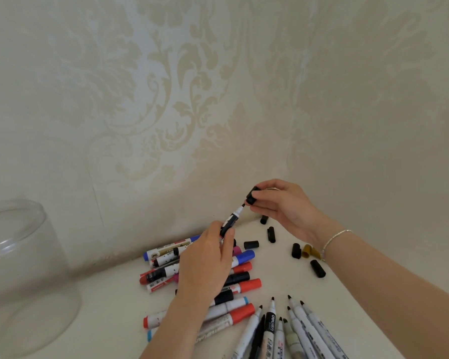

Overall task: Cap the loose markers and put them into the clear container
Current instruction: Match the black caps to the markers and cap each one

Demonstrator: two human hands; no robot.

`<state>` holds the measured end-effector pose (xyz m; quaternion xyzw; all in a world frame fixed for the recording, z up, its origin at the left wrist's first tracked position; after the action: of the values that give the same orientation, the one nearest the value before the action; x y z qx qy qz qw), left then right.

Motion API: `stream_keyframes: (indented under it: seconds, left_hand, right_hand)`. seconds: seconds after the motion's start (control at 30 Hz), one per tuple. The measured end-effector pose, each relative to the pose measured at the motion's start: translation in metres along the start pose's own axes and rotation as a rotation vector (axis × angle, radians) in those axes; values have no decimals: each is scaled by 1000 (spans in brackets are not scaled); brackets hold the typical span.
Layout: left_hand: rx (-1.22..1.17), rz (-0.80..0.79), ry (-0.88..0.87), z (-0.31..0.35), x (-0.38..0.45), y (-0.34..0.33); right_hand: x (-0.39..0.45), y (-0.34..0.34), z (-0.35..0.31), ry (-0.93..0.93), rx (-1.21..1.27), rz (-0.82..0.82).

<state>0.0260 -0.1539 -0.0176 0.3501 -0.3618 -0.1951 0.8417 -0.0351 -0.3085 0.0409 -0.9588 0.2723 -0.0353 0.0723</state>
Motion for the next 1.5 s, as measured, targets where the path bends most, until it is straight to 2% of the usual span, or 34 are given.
stream_keyframes:
  seconds: [0.27,0.53,0.8,1.0,1.13,1.4,1.5]
  left_hand:
    - [-24,-2,9,-2,1,1]
    - [-94,4,5,-4,1,1]
    - [-106,12,-4,2,-1,5]
    - [18,-2,-125,19,-2,11]
    - [15,-119,-197,35,-5,9]
    - [-272,-440,-79,68,-41,-7]
    - [-291,-549,21,73,-55,-16]
  right_hand:
    - [-4,-12,5,8,-132,-25]
    - [-8,-25,2,95,-334,-45]
    - [-15,-29,-4,70,-339,-53]
    - [-37,-14,-4,57,-305,79]
    - [-59,3,1,61,-259,230]
    - [-104,32,7,9,-188,310]
    - [-113,46,9,42,-130,417]
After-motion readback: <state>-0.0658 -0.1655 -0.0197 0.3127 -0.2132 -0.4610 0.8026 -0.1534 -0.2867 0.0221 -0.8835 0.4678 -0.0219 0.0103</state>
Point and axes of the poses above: each hand's wrist, its own x-axis towards the middle knuckle, its own y-axis out of the back of the hand, z = x × y, the point moved 5 cm from there along x, towards the middle knuckle, and after that the axes turned 2 degrees about -z, right-handed, at the moved point
